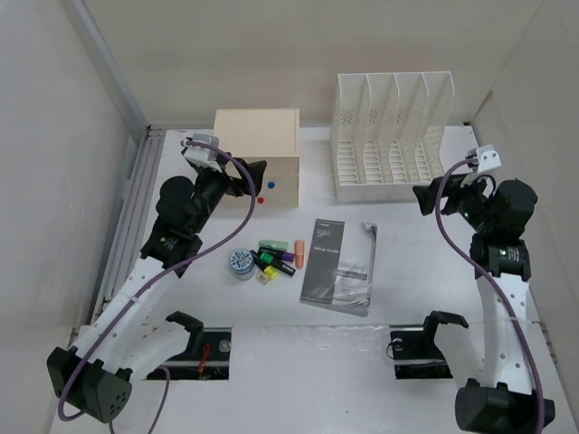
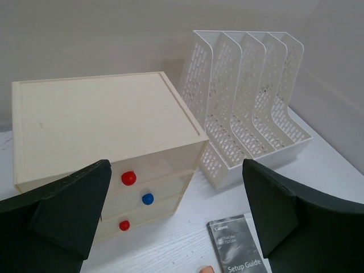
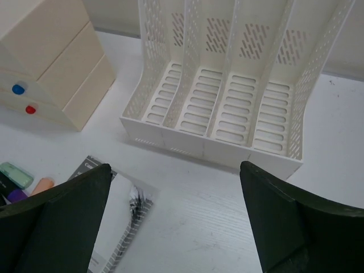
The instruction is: Organize the desk
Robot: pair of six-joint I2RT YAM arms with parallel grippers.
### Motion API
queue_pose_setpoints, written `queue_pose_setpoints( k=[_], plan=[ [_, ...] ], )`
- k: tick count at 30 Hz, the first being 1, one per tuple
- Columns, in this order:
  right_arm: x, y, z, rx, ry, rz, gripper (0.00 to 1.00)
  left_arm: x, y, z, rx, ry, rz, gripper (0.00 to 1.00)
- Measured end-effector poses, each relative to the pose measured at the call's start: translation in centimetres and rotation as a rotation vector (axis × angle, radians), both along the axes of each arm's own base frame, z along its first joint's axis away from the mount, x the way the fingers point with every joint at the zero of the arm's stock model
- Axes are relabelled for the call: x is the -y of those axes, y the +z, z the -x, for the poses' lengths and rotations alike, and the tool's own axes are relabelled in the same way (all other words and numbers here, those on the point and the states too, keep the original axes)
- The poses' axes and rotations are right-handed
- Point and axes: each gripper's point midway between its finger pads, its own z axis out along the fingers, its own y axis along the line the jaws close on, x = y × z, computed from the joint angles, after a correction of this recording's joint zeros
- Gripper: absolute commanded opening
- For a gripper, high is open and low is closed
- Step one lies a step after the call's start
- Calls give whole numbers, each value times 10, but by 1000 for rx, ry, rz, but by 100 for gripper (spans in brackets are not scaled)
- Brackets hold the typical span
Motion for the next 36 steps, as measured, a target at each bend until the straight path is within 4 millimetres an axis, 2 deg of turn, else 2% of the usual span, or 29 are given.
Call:
queue_pose_setpoints(
  k=[6,9,10,11,12,13,14,15,16,17,18,21,24,27,32,36],
  plan=[
    [0,-1,1,12,17,43,99,11,-1,6,-4,-70,4,100],
    [-2,-8,2,10,46,73,99,22,-1,10,1,-135,14,96],
    [-3,-11,2,2,59,75,95,28,-3,11,-1,-166,17,96],
    [-4,-14,1,-3,71,77,88,33,-7,12,-12,-197,17,95],
    [-6,-20,-1,-18,82,71,77,40,-11,12,-22,-230,19,94],
    [-8,-27,-1,-34,94,63,34,48,-15,12,-35,-263,19,90],
    [-9,-35,-2,-52,106,57,19,53,-18,14,-42,-293,18,90],
    [-12,-44,-1,-81,118,33,15,64,-29,13,-70,-327,7,90],
    [-14,-54,0,-113,129,13,29,75,-38,15,-93,-363,-4,90],
    [-16,-64,1,-147,141,-10,51,86,-48,19,-120,-401,-17,89],
    [-18,-74,1,-182,151,-30,66,97,-60,24,-149,-436,-34,89],
    [-24,-101,2,-272,183,-78,80,126,-90,40,-219,-530,-89,87],
    [-29,-130,1,-374,215,-133,80,146,-116,51,-277,-592,-134,83],
    [-33,-161,-3,-498,235,-201,79,158,-140,51,-337,-614,-163,78],
    [-39,-217,-3,-708,253,-291,79,168,-185,45,-449,-609,-215,74],
    [-55,-245,4,-818,291,-312,85,173,-208,46,-498,-600,-248,73]
  ],
)
